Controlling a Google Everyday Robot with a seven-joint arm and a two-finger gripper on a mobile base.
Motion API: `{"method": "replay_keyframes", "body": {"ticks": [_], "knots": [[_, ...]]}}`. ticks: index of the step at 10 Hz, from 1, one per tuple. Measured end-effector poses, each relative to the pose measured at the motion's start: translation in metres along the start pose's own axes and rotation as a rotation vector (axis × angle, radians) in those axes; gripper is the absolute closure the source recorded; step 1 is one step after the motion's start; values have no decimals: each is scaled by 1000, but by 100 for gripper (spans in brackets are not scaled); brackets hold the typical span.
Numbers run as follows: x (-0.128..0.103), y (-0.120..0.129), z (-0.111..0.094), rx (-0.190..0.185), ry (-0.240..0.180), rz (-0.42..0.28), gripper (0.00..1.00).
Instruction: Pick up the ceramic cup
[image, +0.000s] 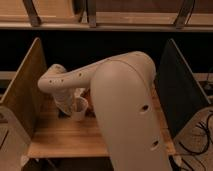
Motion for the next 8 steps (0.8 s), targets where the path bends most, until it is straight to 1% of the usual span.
{"method": "replay_keyframes", "body": {"ticks": [1,2,3,4,5,7,8], "knots": [[-3,2,-8,24,-8,-17,100],[-5,2,-16,57,-17,-28,100],[-8,0,-23,83,-26,-28,100],[-12,-4,-36,123,-45,-25,100],[-16,-7,-47,152,-63,-22,100],[-21,-11,-66,186,-95,-11,100],[-21,-13,-65,187,-93,-10,100]]}}
